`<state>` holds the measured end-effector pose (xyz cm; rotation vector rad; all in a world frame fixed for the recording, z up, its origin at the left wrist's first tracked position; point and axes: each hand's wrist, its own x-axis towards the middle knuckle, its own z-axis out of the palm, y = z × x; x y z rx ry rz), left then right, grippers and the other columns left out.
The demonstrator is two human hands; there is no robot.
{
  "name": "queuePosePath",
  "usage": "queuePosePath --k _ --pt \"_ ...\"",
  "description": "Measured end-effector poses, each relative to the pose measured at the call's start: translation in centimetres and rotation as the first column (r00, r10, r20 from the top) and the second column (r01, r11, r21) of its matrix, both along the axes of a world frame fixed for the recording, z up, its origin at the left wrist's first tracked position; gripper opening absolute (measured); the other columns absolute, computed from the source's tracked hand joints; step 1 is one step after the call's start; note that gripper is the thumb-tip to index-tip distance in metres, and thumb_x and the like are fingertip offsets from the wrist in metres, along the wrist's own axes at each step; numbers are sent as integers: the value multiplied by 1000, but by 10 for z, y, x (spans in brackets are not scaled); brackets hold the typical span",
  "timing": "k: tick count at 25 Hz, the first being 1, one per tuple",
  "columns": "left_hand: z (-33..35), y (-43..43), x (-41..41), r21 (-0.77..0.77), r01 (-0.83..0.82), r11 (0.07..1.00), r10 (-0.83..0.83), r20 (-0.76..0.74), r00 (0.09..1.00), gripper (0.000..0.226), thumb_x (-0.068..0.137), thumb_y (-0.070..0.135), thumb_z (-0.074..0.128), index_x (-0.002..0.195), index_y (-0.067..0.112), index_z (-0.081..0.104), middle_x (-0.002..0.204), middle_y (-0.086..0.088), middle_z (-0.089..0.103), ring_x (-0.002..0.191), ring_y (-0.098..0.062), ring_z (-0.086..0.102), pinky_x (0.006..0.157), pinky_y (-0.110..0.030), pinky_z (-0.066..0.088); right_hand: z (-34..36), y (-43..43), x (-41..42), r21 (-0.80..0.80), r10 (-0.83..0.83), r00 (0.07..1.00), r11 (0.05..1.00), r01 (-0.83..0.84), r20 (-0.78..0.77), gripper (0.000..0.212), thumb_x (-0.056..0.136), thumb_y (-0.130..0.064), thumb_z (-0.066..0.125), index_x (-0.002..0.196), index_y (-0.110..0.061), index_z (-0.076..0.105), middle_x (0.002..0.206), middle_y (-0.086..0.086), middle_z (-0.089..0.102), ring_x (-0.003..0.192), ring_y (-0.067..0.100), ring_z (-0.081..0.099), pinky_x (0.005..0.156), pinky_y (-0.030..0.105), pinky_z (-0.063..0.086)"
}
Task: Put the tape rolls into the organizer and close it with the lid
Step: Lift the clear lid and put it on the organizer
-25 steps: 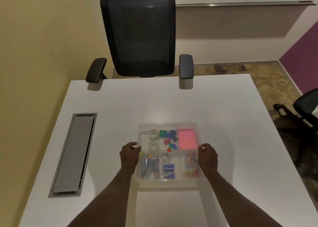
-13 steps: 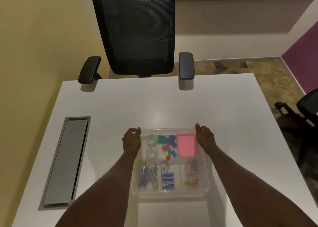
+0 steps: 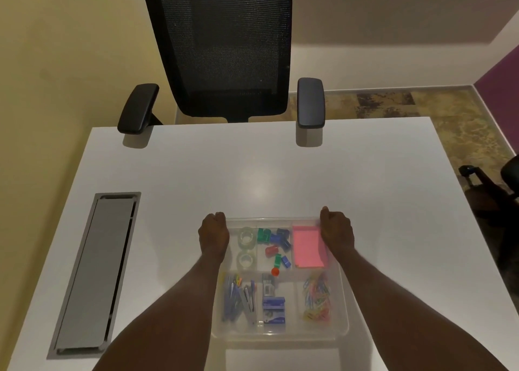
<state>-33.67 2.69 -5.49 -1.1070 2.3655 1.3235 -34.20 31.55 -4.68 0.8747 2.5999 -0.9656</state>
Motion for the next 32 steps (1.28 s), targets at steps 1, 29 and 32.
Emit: queuePosePath --k 1,29,32 --pt "-2 2 1 -12 1 1000 -1 -5 1000 38 104 27 39 68 15 42 76 -7 52 79 -30 49 75 -39 39 -2 -1 1 11 -3 1000 1000 3 -10 58 106 -42 36 89 -3 75 98 22 73 96 38 68 81 37 48" --pt "7 8 126 -276 91 957 -107 -44 993 59 114 45 25 104 2 64 108 -21 70 103 -45 66 87 -46 49 7 -9 125 227 83 991 972 -58 -101 46 109 -40 31 88 -9 57 91 13 67 85 37 65 68 33 38" --pt "5 10 146 -286 90 954 -108 -49 993 59 114 44 26 106 0 64 110 -23 70 105 -47 66 88 -48 50 5 -9 146 241 73 992 969 -47 -101 46 109 -42 31 87 -9 56 92 13 68 81 35 62 68 32 37"
